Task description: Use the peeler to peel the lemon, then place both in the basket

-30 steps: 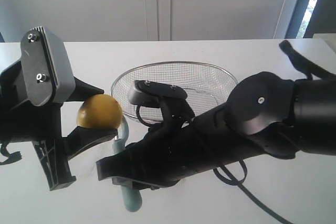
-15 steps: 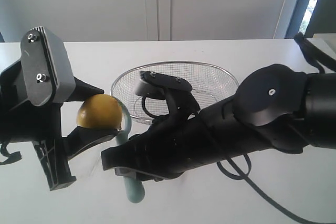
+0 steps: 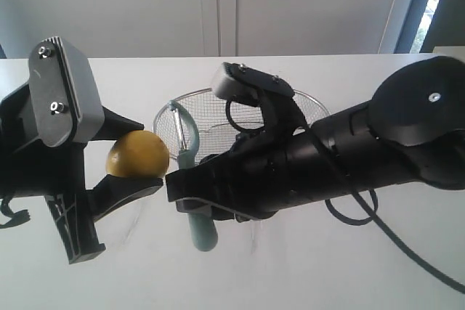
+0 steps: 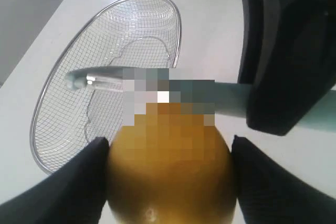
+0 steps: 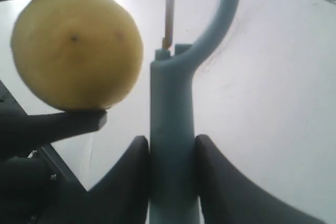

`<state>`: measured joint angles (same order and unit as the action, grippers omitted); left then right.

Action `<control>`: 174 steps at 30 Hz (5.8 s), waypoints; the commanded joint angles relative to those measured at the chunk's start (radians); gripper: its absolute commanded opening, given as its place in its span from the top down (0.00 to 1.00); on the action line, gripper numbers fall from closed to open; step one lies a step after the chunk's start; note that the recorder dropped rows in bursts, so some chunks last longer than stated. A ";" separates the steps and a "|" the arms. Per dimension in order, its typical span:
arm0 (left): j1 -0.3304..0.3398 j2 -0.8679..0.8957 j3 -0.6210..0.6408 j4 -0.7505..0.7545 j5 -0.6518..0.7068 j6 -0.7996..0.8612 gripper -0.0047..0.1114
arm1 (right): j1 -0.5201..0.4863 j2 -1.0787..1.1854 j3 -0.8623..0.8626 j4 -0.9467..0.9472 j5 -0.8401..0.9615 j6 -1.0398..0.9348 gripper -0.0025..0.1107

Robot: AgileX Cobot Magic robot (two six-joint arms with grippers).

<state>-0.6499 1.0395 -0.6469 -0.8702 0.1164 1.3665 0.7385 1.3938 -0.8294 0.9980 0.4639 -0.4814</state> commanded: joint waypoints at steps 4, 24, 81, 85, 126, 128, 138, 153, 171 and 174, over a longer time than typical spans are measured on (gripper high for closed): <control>-0.001 -0.004 0.005 -0.027 0.008 -0.004 0.96 | -0.022 -0.134 -0.007 -0.077 0.099 -0.013 0.98; -0.001 -0.004 0.005 -0.027 0.008 -0.004 0.96 | -0.022 -0.587 -0.001 -0.553 0.247 0.266 0.98; -0.001 -0.004 0.005 -0.027 0.007 -0.004 0.96 | -0.021 0.089 0.122 0.606 0.087 -0.640 0.98; -0.001 -0.004 0.005 -0.027 0.007 -0.004 0.96 | -0.021 0.056 0.122 0.597 0.067 -0.640 0.98; -0.001 -0.004 0.005 -0.027 0.009 -0.004 0.96 | -0.021 -0.839 0.122 -0.182 -0.028 -0.130 0.98; -0.001 -0.004 0.005 -0.027 0.011 -0.004 0.96 | -0.021 -0.860 0.122 -0.272 -0.022 -0.045 0.98; -0.001 -0.004 0.005 -0.027 0.011 -0.004 0.96 | -0.021 -0.863 0.122 -0.500 0.011 0.038 0.98; -0.001 -0.004 0.005 -0.031 0.033 -0.004 0.96 | -0.021 -0.863 0.122 -0.830 -0.200 0.041 0.98; -0.001 -0.004 0.005 -0.031 0.033 -0.004 0.96 | -0.133 -0.390 -0.037 -0.955 -0.245 0.078 0.98; -0.001 -0.004 0.005 -0.031 0.033 -0.004 0.96 | -0.183 -0.311 -0.083 -0.955 -0.237 0.078 0.98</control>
<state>-0.6499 1.0395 -0.6469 -0.8702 0.1424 1.3665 0.6016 1.0205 -0.8701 0.0475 0.2296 -0.4105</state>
